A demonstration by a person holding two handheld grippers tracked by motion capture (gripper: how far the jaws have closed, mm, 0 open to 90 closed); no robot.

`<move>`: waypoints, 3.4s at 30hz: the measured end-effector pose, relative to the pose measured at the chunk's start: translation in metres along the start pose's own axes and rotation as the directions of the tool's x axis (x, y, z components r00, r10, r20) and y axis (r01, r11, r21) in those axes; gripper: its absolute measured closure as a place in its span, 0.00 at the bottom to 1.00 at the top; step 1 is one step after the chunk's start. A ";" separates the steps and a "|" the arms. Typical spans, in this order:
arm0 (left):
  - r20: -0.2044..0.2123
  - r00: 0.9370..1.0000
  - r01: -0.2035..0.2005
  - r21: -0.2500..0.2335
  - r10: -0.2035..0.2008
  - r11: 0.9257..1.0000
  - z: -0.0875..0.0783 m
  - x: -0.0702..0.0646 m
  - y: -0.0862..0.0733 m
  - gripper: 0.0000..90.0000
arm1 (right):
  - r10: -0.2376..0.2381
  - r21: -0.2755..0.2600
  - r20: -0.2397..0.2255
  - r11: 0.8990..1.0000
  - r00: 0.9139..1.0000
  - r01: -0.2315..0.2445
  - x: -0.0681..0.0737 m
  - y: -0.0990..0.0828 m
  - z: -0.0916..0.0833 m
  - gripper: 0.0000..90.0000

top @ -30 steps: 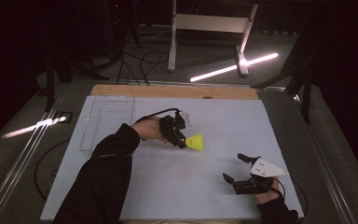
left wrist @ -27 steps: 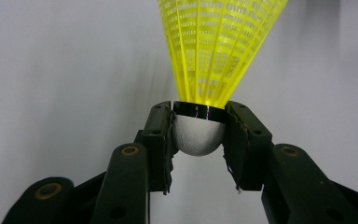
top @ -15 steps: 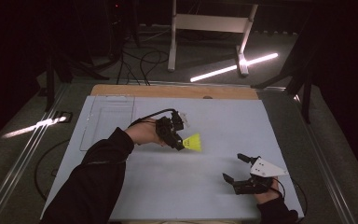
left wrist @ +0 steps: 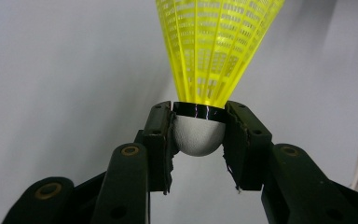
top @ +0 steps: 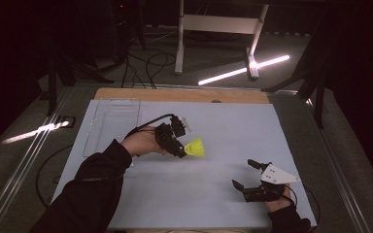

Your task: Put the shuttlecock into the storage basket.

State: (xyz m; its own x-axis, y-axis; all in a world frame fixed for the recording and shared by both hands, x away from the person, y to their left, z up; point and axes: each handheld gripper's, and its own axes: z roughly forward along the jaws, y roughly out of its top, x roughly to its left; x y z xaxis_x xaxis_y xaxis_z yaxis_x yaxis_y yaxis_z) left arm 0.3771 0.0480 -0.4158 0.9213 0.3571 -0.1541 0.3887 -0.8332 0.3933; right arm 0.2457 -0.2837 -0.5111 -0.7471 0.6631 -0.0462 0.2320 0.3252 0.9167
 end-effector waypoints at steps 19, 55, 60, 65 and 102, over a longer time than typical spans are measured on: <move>-0.078 0.992 0.104 0.004 -0.104 0.995 -0.038 -0.011 -0.023 0.72 | -0.008 0.002 0.007 1.000 1.000 0.008 0.001 0.001 0.000 0.10; -0.195 0.937 0.272 -0.115 -0.290 0.955 -0.129 0.014 -0.086 0.72 | -0.011 -0.002 0.016 1.000 1.000 0.011 0.000 0.002 0.000 0.10; -0.211 0.919 0.313 -0.127 -0.334 0.941 -0.140 0.022 -0.099 0.72 | -0.011 -0.001 0.015 1.000 1.000 0.011 0.000 0.002 0.000 0.10; -0.232 0.894 0.360 -0.136 -0.383 0.923 -0.151 0.030 -0.113 0.72 | -0.013 0.001 0.015 1.000 1.000 0.013 0.000 0.002 0.000 0.10; -0.331 0.722 0.594 -0.153 -0.607 0.790 -0.147 0.061 -0.190 0.72 | -0.013 0.008 0.009 1.000 1.000 0.013 0.001 0.002 0.002 0.10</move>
State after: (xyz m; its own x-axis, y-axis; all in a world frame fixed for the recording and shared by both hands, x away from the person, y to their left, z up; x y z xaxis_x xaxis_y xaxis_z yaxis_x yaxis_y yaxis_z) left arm 0.3572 0.2901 -0.3666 0.4256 0.9035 -0.0500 0.8523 -0.3817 0.3576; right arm 0.2465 -0.2816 -0.5103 -0.7443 0.6649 -0.0619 0.2274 0.3395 0.9127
